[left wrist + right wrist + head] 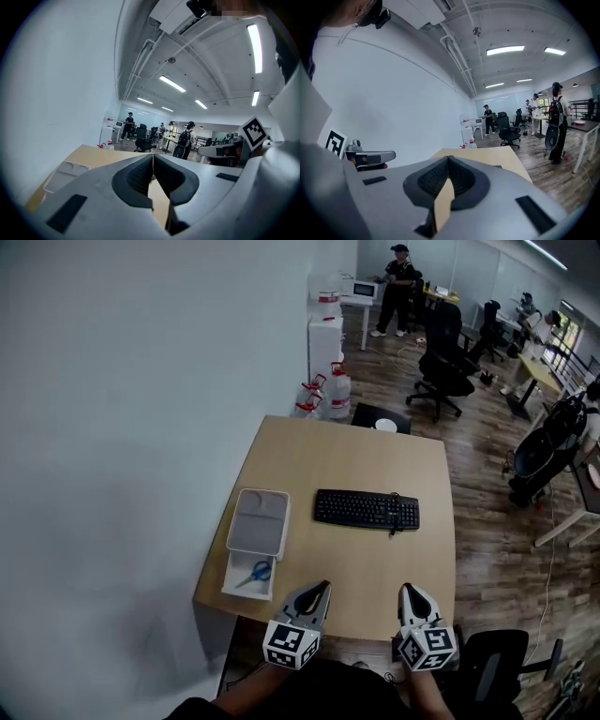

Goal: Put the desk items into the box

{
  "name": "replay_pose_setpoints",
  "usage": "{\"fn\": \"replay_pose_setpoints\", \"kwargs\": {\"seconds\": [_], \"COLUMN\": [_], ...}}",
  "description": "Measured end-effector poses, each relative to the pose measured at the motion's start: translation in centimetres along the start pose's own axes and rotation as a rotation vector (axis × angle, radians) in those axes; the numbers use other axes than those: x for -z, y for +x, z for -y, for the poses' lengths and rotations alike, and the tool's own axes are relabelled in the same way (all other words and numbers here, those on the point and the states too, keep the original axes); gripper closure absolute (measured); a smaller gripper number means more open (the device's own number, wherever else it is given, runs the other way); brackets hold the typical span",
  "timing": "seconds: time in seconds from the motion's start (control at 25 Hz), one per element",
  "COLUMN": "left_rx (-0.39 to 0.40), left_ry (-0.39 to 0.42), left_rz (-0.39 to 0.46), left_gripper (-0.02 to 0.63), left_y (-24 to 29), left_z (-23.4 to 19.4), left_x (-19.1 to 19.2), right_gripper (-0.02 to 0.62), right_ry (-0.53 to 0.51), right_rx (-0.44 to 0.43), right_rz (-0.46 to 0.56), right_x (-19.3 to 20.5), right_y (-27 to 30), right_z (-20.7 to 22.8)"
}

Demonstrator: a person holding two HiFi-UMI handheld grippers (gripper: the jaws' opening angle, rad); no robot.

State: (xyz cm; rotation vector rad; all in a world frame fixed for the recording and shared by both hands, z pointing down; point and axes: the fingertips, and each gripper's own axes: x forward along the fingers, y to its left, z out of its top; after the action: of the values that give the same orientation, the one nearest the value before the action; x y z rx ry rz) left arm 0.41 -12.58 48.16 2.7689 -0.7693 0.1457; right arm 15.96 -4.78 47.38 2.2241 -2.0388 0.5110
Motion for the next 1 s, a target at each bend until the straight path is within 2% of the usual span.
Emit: {"fn": "replay_pose_setpoints", "kwargs": {"seconds": [0.28, 0.56, 1.0], "left_rx": [0.000, -0.022, -0.062], "left_ry": [0.009, 0.050, 0.041], "left_rz": [-0.027, 0.007, -0.003], "left_gripper": [0.591, 0.591, 0.591], "left_y": [3.4, 5.1, 4.8], "left_z": [6.1, 10.6, 15.6], "left_x": [1.2, 1.2, 3.9], "right_gripper": [0.535, 0.535, 0.535], "right_ry": [-0.095, -0.123, -0.158], "right_rx": [0.030, 0.041, -0.008], "right_rz": [0.027, 0.051, 0.039], "right_x": [-0.7, -0.5, 0.9], "right_y": [-3.5, -6.1, -9.8], "right_z": [4.6, 8.5, 10.9]}}
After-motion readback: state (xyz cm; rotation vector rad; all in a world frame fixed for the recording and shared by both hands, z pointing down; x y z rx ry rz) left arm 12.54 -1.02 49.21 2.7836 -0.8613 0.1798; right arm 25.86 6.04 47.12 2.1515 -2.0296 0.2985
